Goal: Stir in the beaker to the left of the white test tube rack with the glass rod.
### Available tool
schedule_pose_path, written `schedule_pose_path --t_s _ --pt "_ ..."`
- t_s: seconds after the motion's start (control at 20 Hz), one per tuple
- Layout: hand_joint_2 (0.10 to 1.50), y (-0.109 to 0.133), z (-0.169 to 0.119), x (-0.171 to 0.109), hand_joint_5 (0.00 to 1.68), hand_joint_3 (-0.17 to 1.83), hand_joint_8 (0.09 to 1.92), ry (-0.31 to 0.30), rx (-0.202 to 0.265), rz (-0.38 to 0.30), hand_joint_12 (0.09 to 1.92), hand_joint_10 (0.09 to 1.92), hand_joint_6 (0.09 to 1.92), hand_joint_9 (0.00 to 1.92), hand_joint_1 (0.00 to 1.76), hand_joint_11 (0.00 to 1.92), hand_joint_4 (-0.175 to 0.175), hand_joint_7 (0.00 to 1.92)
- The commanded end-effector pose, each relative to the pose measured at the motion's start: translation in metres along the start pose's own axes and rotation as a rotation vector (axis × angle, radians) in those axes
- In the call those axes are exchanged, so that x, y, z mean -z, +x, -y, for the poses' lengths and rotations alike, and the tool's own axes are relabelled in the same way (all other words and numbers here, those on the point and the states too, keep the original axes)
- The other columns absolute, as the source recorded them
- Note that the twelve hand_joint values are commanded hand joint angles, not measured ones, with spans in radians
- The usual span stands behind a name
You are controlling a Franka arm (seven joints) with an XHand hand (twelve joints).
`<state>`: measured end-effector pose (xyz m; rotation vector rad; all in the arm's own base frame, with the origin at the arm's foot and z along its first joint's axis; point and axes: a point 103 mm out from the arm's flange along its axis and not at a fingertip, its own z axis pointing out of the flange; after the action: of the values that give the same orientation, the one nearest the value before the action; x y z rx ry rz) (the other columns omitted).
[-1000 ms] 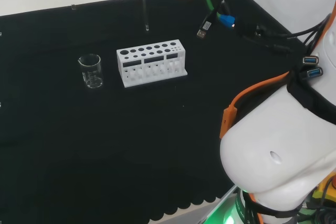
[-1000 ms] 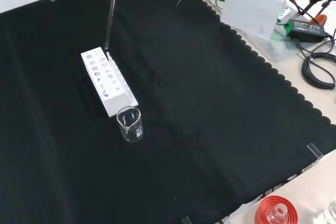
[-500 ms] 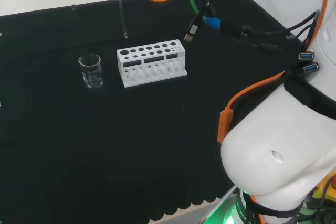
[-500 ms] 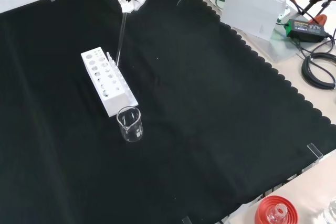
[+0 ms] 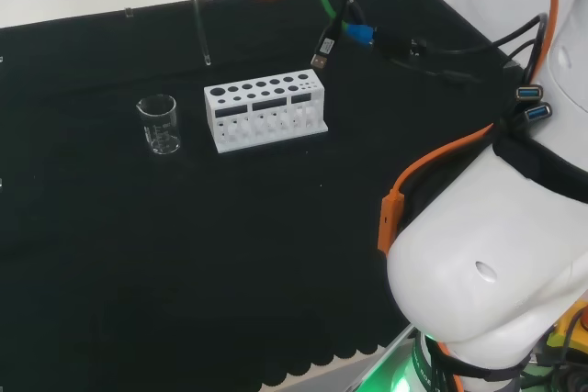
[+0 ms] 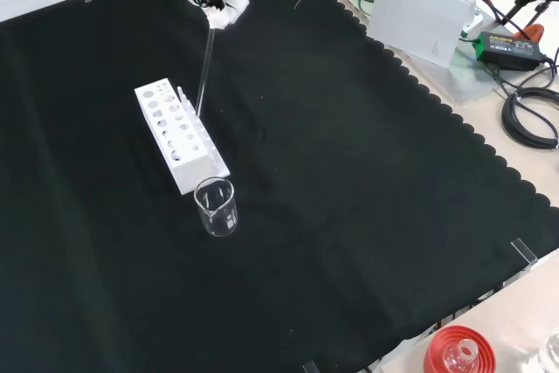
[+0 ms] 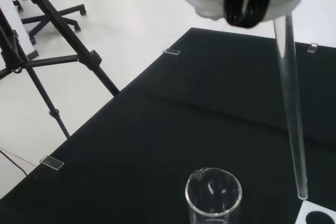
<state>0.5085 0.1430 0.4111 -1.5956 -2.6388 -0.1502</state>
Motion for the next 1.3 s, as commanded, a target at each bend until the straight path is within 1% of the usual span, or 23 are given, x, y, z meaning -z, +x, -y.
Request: schedule_pose_path --t_s 0.05,0.15,0.25,0.4,0.55,0.8,1.3 --pt "0.75 0.024 -0.01 0.006 1.18 0.38 0.59 -0.008 0.004 -0.019 0.78 0.62 0.24 1.41 1.56 1.25 -0.175 1.28" --pt "0.75 0.027 -0.011 0.004 1.18 0.38 0.59 -0.002 0.002 -0.017 0.78 0.62 0.24 1.41 1.56 1.25 -0.175 1.28" --pt "0.75 0.033 -0.013 0.001 1.18 0.37 0.59 0.005 0.011 0.003 0.78 0.62 0.24 1.41 1.56 1.25 -0.175 1.28" --pt "0.75 0.047 -0.021 -0.003 1.18 0.37 0.59 0.03 0.026 0.036 0.78 0.62 0.24 1.41 1.56 1.25 -0.175 1.28" --pt "0.76 0.059 -0.029 -0.006 1.19 0.37 0.59 0.042 0.04 0.049 0.78 0.62 0.24 1.41 1.56 1.25 -0.175 1.28" --pt "0.76 0.073 -0.044 -0.012 1.19 0.37 0.59 0.051 0.062 0.05 0.78 0.62 0.24 1.41 1.56 1.25 -0.175 1.28" --pt "0.76 0.087 -0.065 -0.027 1.19 0.37 0.59 0.068 0.091 0.044 0.78 0.62 0.23 1.41 1.56 1.25 -0.175 1.28"
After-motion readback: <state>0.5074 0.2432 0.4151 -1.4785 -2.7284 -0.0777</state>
